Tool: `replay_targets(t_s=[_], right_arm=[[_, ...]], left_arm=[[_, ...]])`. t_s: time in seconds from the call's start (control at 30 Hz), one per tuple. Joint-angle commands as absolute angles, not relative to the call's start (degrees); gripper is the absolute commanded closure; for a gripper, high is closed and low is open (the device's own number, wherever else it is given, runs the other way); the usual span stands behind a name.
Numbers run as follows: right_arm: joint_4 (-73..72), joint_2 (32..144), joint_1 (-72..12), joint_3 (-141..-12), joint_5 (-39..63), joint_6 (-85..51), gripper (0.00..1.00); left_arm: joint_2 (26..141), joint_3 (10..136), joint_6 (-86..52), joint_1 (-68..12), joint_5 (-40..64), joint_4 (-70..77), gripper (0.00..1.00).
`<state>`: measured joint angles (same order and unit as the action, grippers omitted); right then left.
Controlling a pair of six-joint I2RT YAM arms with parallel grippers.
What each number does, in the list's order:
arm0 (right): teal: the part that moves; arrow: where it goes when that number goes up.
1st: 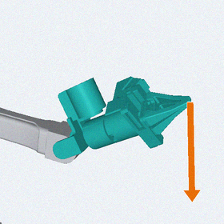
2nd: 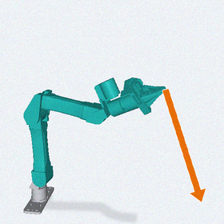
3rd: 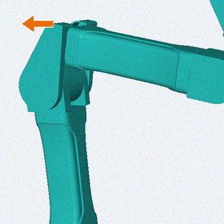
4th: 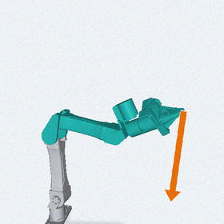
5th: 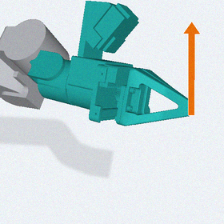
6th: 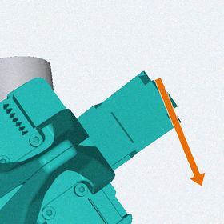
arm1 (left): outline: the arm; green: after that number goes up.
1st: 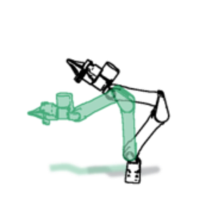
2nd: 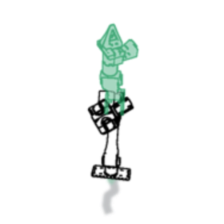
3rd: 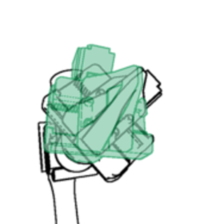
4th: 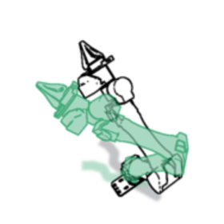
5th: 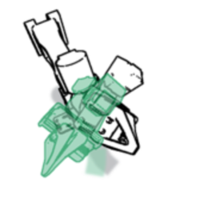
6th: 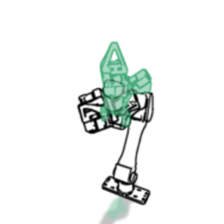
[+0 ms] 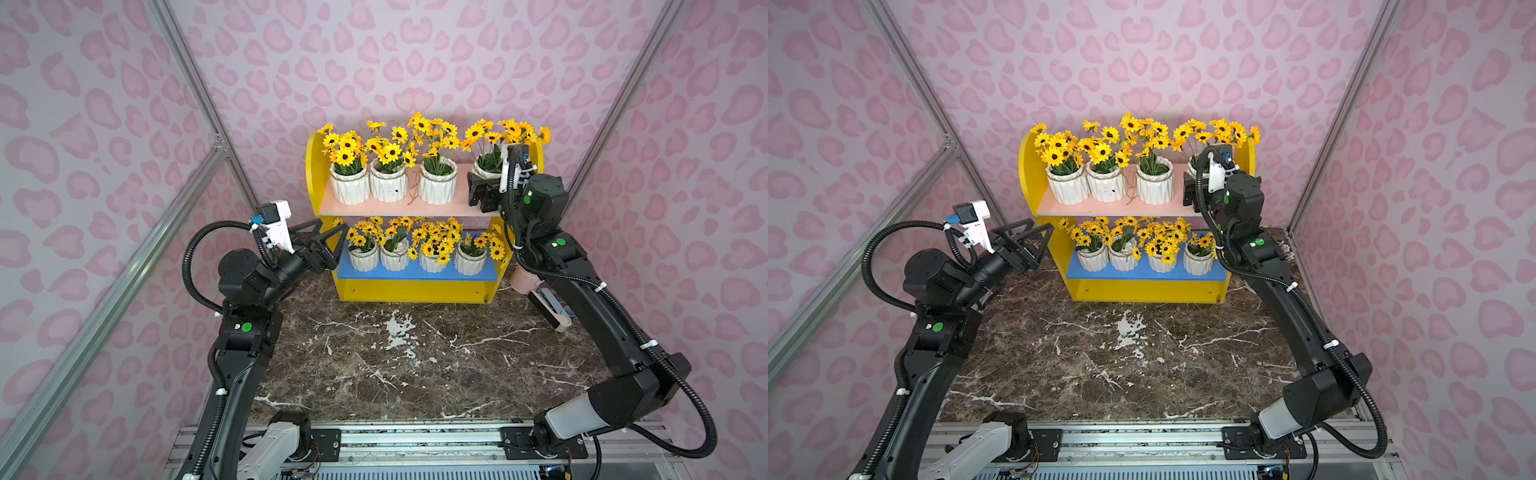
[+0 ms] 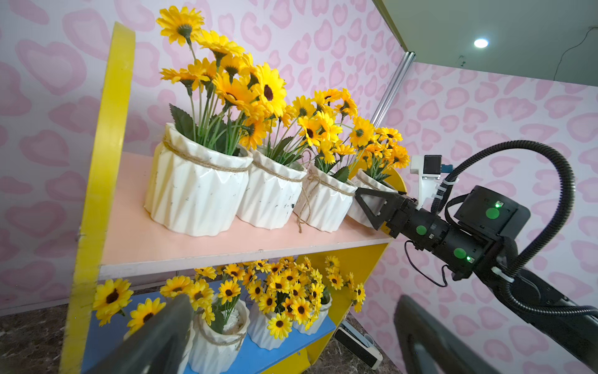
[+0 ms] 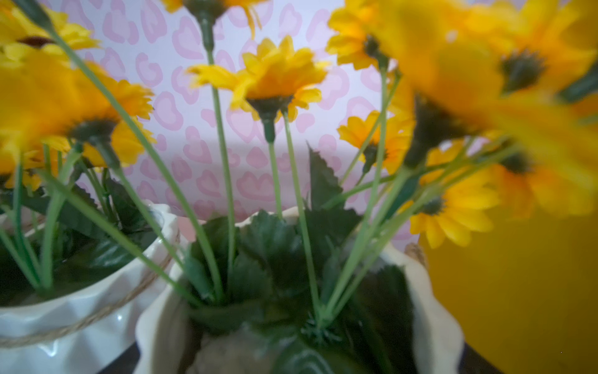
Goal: Take the sunflower pots off the shelves
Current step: Pick up the sunflower pot from the shelf.
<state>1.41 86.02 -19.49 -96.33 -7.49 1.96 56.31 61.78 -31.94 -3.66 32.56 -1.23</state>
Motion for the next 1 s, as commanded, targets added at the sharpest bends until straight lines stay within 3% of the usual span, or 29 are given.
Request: replay_targets(t_s=[0.0, 0.47, 0.97], right_arm=[[-4.4, 84.3, -19.8, -96.3, -7.1, 1.8, 1.00], [-6.6, 74.6, -22.9, -86.7, -9.7, 1.9, 1.00], [-7.8, 69.1, -20.0, -81.9, -13.1, 0.5, 1.00]], left_arm=[[56.5, 62.5, -32.2, -3.8, 32.9, 1.1, 0.00], [55.9, 61.8, -32.4, -3.9, 33.5, 0.3, 0.00], [56.3, 62.3, -33.0, -4.1, 33.7, -0.2, 0.00]])
